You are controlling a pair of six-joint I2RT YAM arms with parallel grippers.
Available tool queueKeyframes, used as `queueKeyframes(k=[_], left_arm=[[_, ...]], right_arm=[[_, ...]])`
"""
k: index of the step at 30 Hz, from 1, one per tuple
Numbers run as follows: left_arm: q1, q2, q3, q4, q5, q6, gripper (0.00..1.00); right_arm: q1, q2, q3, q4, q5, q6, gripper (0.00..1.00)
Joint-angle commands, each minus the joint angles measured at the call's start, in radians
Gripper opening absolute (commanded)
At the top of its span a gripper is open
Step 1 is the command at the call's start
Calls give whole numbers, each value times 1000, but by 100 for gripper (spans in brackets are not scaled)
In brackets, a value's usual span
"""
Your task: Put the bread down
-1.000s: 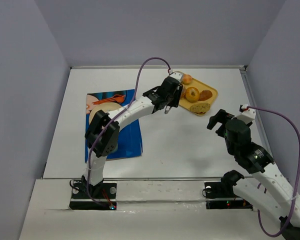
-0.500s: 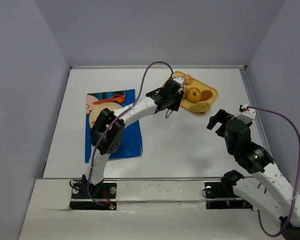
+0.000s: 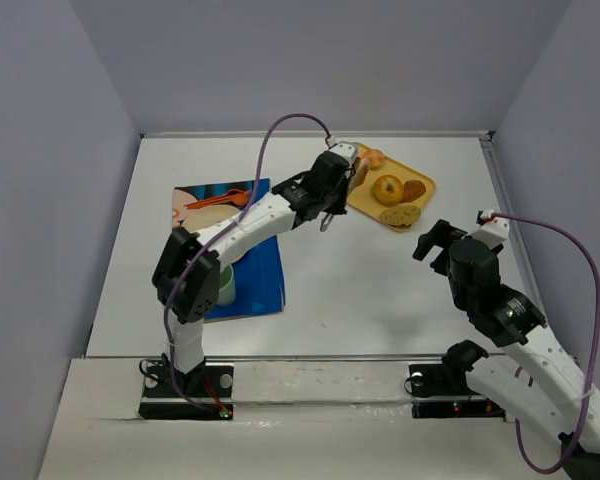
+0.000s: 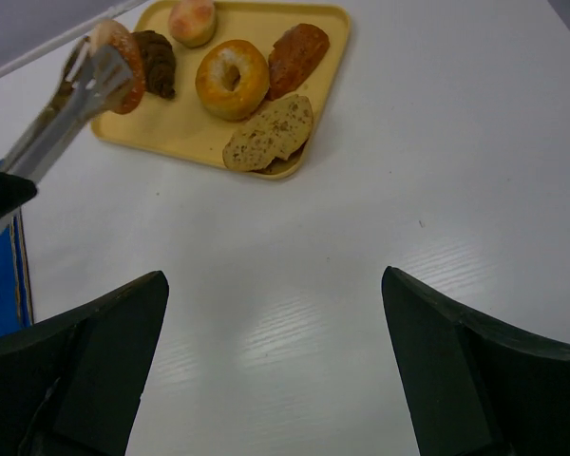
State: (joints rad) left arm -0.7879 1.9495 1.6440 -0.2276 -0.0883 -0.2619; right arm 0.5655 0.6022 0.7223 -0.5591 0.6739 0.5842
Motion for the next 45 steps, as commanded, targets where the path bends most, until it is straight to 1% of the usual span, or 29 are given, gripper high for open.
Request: queueKeyframes(k=[1, 2, 3, 4, 6, 7, 8, 10, 16, 21, 24, 26, 27, 29, 30, 32, 35, 41, 45], left_arm=[[6, -285, -74, 34, -163, -71, 21], [12, -353, -122, 22, -222, -88, 22], [24, -388, -147, 5, -256, -111, 24], [33, -455, -197, -39, -308, -163, 26], [58, -520, -249, -91, -352, -224, 28], [93, -550, -298, -155, -373, -256, 29], [113, -605, -323, -188, -402, -319, 30], [165, -677, -395, -274, -419, -371, 30], [254, -810, -561, -429, -424, -507, 33], [305, -840, -659, -452, -389, -524, 35], [319, -837, -676, -450, -372, -527, 36], [323, -836, -678, -438, -357, -517, 39], [325, -836, -675, -432, -352, -513, 44], [325, -836, -670, -432, -346, -507, 50], [325, -839, -667, -432, -343, -504, 56], [325, -842, -665, -432, -335, -501, 60], [325, -850, -665, -434, -332, -499, 62], [325, -879, -619, -435, -357, -499, 60], [325, -909, -592, -385, -338, -468, 60]], right_arm=[[4, -7, -3, 44, 21, 11, 100], [4, -7, -3, 42, 19, 9, 100], [4, -7, -3, 42, 18, 9, 100], [4, -8, -3, 44, 18, 9, 100], [4, -7, -3, 45, 13, 9, 100], [4, -5, -3, 44, 12, 9, 100], [4, -5, -4, 44, 10, 9, 100], [4, -4, -4, 45, 7, 9, 100], [4, 5, -7, 51, 7, 5, 100], [4, 16, -11, 53, 12, 5, 100], [4, 19, -9, 53, 10, 5, 100], [4, 19, -9, 53, 10, 5, 100], [4, 18, -9, 53, 12, 5, 100], [4, 16, -9, 53, 10, 5, 100], [4, 15, -9, 53, 13, 5, 100], [4, 15, -9, 53, 15, 5, 100], [4, 10, -9, 53, 16, 5, 100], [4, 13, -9, 53, 15, 5, 100], [4, 13, -9, 53, 19, 6, 100]])
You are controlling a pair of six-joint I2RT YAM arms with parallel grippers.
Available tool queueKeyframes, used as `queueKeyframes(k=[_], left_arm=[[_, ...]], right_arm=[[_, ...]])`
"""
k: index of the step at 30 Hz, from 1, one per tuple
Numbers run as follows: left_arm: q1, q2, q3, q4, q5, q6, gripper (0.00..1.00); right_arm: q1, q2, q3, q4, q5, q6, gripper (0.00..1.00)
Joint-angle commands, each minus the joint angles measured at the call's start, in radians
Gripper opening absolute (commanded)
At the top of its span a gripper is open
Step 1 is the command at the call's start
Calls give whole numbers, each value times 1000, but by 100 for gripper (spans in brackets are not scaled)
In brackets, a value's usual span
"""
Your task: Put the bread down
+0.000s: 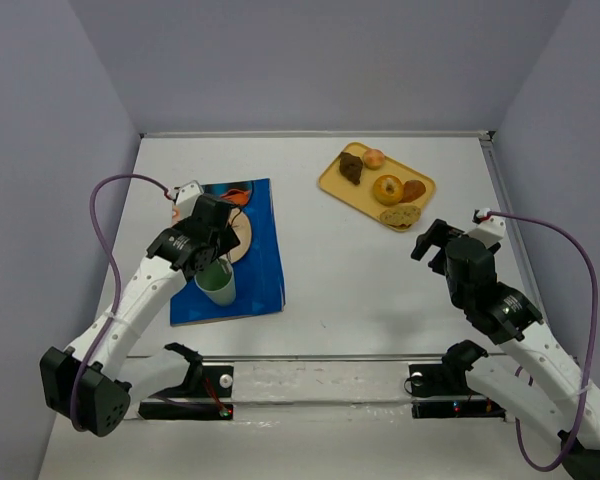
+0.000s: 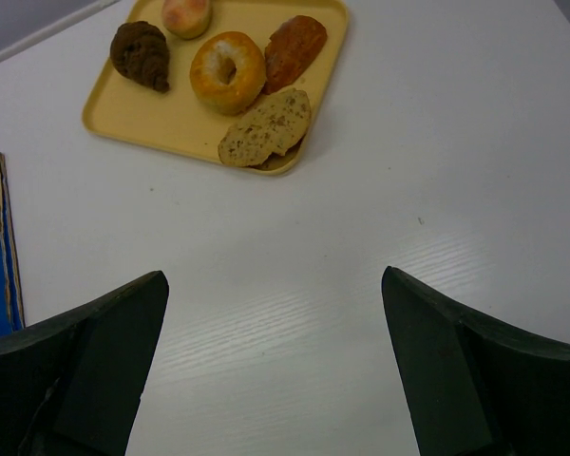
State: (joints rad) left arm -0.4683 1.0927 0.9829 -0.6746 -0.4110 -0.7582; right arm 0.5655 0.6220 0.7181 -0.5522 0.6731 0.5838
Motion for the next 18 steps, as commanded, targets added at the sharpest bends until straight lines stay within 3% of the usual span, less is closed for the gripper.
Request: queueKeyframes(k=[1, 8, 12, 14, 18], left_arm=[[5, -57, 77, 79, -11, 34, 60], [5, -22, 178, 131, 57, 120, 60], [3, 24, 204, 265, 216, 180, 60], [-24, 89, 224, 355, 314, 204, 59], [-108, 251, 309, 452, 334, 240, 59]], right_arm=[[4, -8, -3, 46, 19, 7, 100], [4, -11, -3, 46, 17, 5, 100], [4, -10, -3, 46, 19, 7, 100], [4, -10, -3, 46, 22, 7, 100], [4, -15, -5, 46, 31, 5, 100]])
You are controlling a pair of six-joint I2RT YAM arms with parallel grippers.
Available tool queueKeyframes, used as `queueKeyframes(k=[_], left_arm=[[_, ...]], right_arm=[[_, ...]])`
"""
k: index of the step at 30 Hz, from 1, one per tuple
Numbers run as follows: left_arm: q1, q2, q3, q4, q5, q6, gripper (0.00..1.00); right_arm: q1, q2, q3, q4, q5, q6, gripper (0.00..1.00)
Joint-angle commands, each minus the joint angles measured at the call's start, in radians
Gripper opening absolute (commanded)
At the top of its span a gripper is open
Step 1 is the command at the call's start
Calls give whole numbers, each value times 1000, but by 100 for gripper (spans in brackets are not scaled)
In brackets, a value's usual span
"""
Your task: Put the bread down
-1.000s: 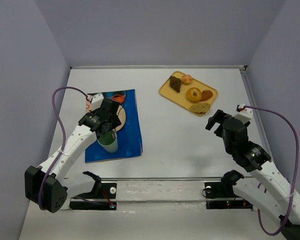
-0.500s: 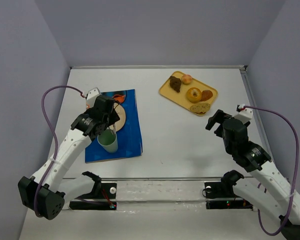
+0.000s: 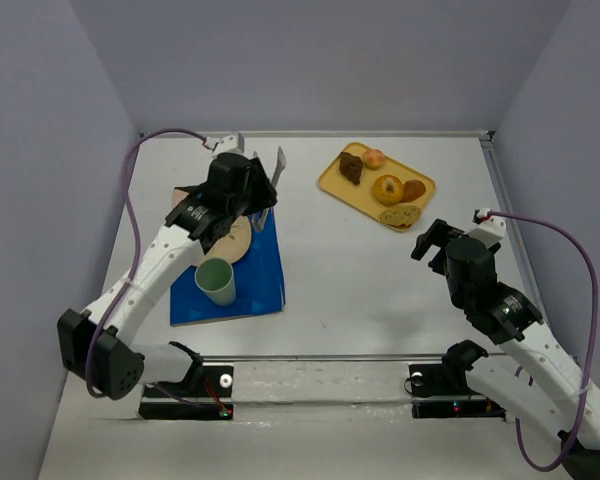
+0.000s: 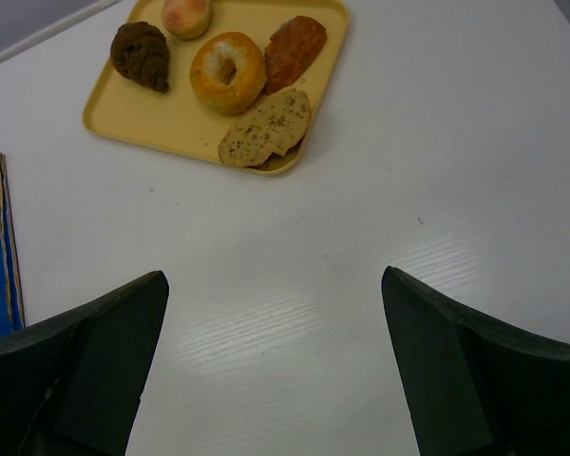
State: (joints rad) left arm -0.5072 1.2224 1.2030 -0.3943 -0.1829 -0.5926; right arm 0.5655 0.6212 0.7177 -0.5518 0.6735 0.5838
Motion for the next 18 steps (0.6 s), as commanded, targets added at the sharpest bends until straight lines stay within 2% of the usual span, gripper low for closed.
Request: queueKeyframes(k=[1, 4, 7, 11, 14, 18], left_arm=[[-82, 158, 113, 201, 112, 80, 60], [-114, 308, 214, 236, 152, 102, 60], [-143, 506, 378, 236, 154, 123, 60], [-165, 682, 555, 206, 168, 137, 63], [-185, 784, 673, 157, 100, 152, 65], [-195, 873, 776, 114, 97, 169, 68]], right_arm=[[4, -15, -4, 46, 34, 7, 100], [4, -21, -8, 47, 37, 8, 100], [4, -20, -11, 46, 41, 8, 100], [4, -18, -9, 46, 43, 7, 100], [4, -20, -11, 46, 46, 7, 100], [4, -18, -11, 46, 51, 7, 100]])
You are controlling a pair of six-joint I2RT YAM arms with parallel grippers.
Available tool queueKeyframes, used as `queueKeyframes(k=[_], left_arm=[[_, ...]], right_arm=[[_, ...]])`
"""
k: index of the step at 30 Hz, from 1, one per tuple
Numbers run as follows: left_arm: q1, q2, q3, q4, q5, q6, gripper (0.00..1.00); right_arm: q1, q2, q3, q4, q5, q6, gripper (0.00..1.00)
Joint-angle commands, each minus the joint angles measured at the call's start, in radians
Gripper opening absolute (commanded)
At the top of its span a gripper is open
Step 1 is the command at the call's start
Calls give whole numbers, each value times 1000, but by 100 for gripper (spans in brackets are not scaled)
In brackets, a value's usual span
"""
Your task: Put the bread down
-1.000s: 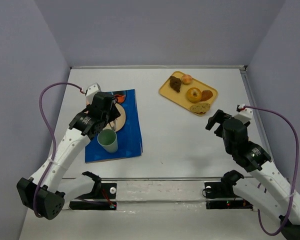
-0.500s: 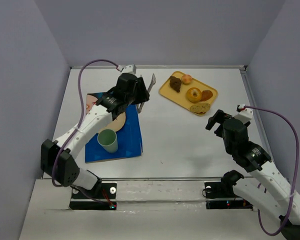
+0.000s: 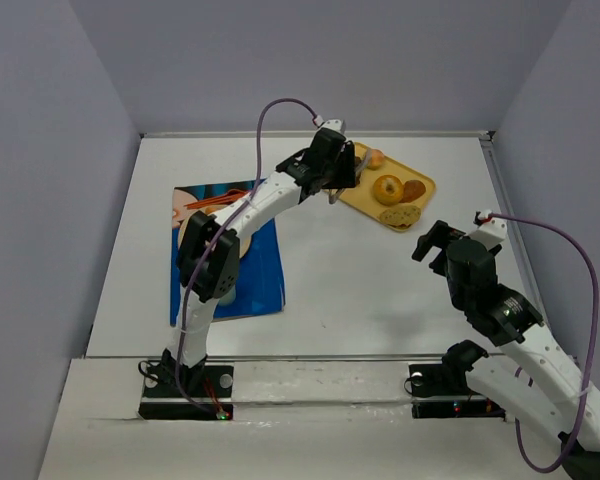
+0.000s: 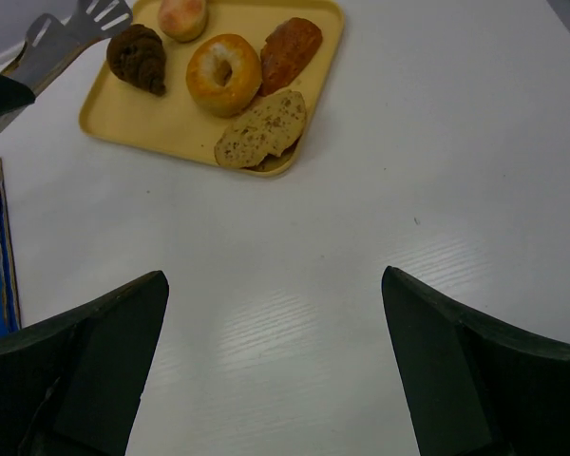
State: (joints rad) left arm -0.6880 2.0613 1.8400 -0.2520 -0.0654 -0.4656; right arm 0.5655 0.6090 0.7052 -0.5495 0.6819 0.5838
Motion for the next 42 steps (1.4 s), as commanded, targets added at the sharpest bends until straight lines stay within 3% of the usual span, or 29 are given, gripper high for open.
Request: queueKeyframes(k=[1, 7, 24, 30, 31, 32, 35, 39, 42], left_arm=[[-16, 49, 157, -36, -20, 44, 69], [-28, 109, 214, -84, -89, 39, 77], [-39, 238, 307, -125, -116, 47, 73], [-42, 257, 321, -122, -111, 48, 59], [-42, 258, 324, -124, -108, 48, 55], [-42, 250, 324, -125, -102, 50, 46], [-44, 221, 321, -127, -100, 58, 39], [-50, 143, 295, -125, -102, 73, 36], [-51, -1, 184, -101, -125, 70, 35]], right_arm=[[4, -6, 0, 43, 41, 10, 100], [4, 0, 0, 43, 44, 8, 100], [4, 1, -1, 45, 45, 10, 100], [4, 8, -1, 43, 45, 10, 100], [4, 8, -1, 43, 47, 10, 100], [4, 6, -1, 43, 47, 10, 100], [4, 6, 0, 45, 47, 10, 100], [4, 2, 0, 45, 45, 11, 100], [4, -3, -1, 43, 39, 11, 100]])
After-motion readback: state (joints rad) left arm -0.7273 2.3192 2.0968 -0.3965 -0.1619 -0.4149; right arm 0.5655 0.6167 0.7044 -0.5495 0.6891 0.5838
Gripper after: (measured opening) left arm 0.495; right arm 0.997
